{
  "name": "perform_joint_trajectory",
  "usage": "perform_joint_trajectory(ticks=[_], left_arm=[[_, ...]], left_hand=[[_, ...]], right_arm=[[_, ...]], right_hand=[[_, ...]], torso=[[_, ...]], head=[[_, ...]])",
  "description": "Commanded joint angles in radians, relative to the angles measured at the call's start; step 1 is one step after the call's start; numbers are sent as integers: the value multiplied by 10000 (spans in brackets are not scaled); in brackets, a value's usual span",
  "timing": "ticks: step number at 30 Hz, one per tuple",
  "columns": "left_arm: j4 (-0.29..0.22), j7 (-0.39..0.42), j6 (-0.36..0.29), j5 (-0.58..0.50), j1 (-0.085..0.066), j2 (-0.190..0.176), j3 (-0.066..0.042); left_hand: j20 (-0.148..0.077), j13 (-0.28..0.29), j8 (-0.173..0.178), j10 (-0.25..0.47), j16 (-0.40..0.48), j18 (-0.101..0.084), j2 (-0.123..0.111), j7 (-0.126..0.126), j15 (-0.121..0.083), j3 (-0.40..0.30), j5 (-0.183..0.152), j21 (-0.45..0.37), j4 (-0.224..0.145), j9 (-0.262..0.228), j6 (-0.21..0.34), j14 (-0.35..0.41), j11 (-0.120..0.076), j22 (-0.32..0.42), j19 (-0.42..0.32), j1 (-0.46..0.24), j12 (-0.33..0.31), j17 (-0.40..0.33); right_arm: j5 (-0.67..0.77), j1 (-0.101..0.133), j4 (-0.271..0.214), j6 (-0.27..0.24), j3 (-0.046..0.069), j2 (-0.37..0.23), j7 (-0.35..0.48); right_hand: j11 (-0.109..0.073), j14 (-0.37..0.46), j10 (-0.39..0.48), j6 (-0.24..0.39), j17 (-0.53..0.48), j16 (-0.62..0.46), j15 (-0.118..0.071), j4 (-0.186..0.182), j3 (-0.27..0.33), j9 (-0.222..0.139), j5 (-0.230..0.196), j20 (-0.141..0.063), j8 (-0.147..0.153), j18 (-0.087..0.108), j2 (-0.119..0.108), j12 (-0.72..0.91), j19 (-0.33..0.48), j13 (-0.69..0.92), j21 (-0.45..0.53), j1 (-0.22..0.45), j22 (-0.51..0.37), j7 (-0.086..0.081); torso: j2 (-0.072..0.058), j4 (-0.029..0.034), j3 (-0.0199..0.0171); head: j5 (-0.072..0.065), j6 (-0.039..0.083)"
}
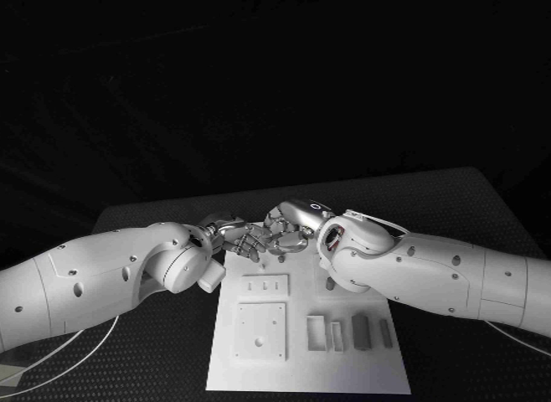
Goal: Assemble the parts on the task board
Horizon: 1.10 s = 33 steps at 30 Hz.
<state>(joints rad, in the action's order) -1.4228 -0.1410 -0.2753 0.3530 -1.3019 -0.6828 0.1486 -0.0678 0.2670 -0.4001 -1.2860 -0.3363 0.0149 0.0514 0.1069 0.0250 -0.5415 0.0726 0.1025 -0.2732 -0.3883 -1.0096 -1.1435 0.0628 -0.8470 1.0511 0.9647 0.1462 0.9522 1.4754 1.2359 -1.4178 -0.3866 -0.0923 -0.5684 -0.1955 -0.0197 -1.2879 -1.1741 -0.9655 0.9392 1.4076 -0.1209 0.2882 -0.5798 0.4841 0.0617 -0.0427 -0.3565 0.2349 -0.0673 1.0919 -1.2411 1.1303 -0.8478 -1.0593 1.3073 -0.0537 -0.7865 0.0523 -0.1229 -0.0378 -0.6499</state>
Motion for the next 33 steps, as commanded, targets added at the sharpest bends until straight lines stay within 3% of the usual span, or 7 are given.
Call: perform_joint_trajectory(ticks=[1, 20, 33], left_arm=[[12, 80, -279, 76, -33, -3, -32], [15, 21, -367, 262, -32, -77, -32], [-46, -87, -131, 1186, -29, -87, -29]], left_hand=[[-46, 32, -66, -117, -59, -119, 4, -30, -6, -101, -37, 59, 0, -89, -123, -82, -14, -26, 54, 135, 39, 23], [-120, 154, -143, -307, -227, -137, 66, -84, -85, -211, -44, 107, -9, -226, -278, -215, -98, -125, 177, 173, 111, 102], [-149, 201, -158, -357, -284, -142, 55, -104, -110, -232, -39, 125, -46, -275, -311, -249, -123, -166, 218, 198, 129, 132]], right_arm=[[78, -35, -44, 275, -20, 2, 34], [79, -52, -94, 290, -22, -200, 16], [72, -53, 47, 145, -22, -386, 54]], right_hand=[[-9, -7, -95, -412, -10, -35, -62, -71, 14, 16, -29, -55, 15, 269, 18, 16, -34, -13, 12, 97, 158, -375], [0, 17, -83, -359, -73, -76, -57, -122, -3, 17, -28, -74, 87, 269, -209, -9, -59, -27, 58, 258, 145, -388], [47, 22, -38, -187, -89, -120, -18, -183, -69, -6, -27, -94, 218, 269, -380, -46, -66, -40, 123, 330, 130, -440]], torso=[[0, 206, 0], [7, 205, -6], [2, 213, -4]], head=[[-11, -7], [1, -37], [-6, -38]])
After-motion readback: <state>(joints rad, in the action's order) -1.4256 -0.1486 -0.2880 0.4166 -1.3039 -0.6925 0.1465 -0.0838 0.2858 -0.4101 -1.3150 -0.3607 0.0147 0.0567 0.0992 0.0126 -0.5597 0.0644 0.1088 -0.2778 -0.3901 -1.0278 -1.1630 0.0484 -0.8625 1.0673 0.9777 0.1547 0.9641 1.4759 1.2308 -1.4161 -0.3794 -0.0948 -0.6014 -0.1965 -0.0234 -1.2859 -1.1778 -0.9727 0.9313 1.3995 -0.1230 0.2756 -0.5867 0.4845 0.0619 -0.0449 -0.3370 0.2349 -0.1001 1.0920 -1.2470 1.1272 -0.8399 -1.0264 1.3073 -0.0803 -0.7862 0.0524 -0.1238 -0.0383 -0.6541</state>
